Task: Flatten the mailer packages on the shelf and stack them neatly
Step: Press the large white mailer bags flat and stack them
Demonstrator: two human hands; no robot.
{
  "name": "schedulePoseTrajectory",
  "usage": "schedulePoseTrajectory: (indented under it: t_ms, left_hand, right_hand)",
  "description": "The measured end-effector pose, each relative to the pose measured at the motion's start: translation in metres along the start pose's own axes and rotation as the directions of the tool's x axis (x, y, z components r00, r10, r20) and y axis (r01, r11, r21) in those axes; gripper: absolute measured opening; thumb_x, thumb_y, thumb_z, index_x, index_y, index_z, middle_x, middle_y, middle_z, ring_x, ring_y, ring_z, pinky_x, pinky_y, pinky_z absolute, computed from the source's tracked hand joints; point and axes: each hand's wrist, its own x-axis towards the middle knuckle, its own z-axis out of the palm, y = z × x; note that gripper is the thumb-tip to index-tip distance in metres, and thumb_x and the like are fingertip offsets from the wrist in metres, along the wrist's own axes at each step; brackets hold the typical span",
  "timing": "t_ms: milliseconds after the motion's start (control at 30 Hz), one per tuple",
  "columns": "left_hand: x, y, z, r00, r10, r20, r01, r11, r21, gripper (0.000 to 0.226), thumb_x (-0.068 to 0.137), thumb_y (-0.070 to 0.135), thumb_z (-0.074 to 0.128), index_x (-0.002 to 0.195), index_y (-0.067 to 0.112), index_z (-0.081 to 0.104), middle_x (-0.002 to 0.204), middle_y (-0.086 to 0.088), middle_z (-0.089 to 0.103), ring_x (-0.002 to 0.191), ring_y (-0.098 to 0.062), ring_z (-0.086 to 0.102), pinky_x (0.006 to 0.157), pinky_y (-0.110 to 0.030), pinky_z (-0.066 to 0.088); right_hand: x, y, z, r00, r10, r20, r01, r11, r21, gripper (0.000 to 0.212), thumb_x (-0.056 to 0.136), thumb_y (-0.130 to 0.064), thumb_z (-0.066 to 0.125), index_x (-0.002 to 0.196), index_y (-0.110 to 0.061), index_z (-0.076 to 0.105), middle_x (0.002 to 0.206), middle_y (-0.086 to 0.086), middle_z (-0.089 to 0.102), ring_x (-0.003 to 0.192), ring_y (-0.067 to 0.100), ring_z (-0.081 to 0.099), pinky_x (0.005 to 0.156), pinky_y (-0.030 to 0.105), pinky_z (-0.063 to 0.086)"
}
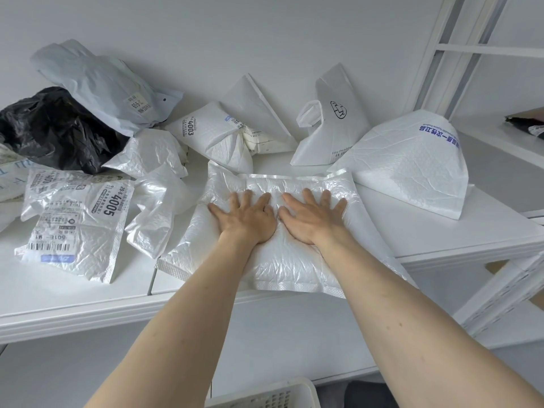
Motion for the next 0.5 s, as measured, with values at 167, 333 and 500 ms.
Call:
schedulePoseTrajectory:
  t_ms: [167, 333, 500]
  left_hand:
    - [-0.006, -0.005, -0.003, 0.999, 0.033, 0.011, -0.033, 0.998, -0.061, 0.053, 0.098, 0.046, 0.008, 0.151, 0.045, 0.010, 0.164, 0.006, 0.003, 0.151, -0.022, -0.004, 0.108, -0.071, -0.003]
    - [-0.015, -0.031, -0.034, 0.968, -0.012, -0.249, -0.101, 0.895, -0.435, 0.048, 0.098, 0.030, 0.034, 0.146, 0.034, 0.040, 0.159, 0.002, 0.028, 0.147, -0.018, 0.023, 0.118, -0.055, 0.008]
    - [-0.034, -0.070, -0.053, 0.994, -0.020, -0.110, -0.020, 0.937, -0.349, 0.037, 0.094, 0.030, 0.046, 0.128, 0.030, 0.059, 0.138, -0.003, 0.053, 0.119, -0.025, 0.056, 0.105, -0.039, 0.041]
  right_hand:
    - [-0.003, 0.001, -0.003, 0.997, -0.019, 0.069, 0.015, 0.998, 0.056, 0.060, 0.092, -0.068, 0.008, 0.149, -0.052, -0.002, 0.164, -0.004, -0.010, 0.148, 0.038, -0.015, 0.110, 0.066, -0.010]
    - [-0.005, 0.023, -0.035, 0.989, -0.009, -0.145, 0.059, 0.938, 0.343, 0.056, 0.098, -0.048, 0.031, 0.151, -0.039, 0.018, 0.160, -0.002, 0.021, 0.148, 0.025, 0.008, 0.115, 0.059, 0.008]
    - [-0.037, 0.055, -0.053, 0.965, 0.252, -0.067, -0.232, 0.947, 0.221, 0.057, 0.096, -0.038, 0.040, 0.149, -0.024, 0.026, 0.151, 0.009, 0.028, 0.137, 0.035, 0.028, 0.109, 0.053, 0.027]
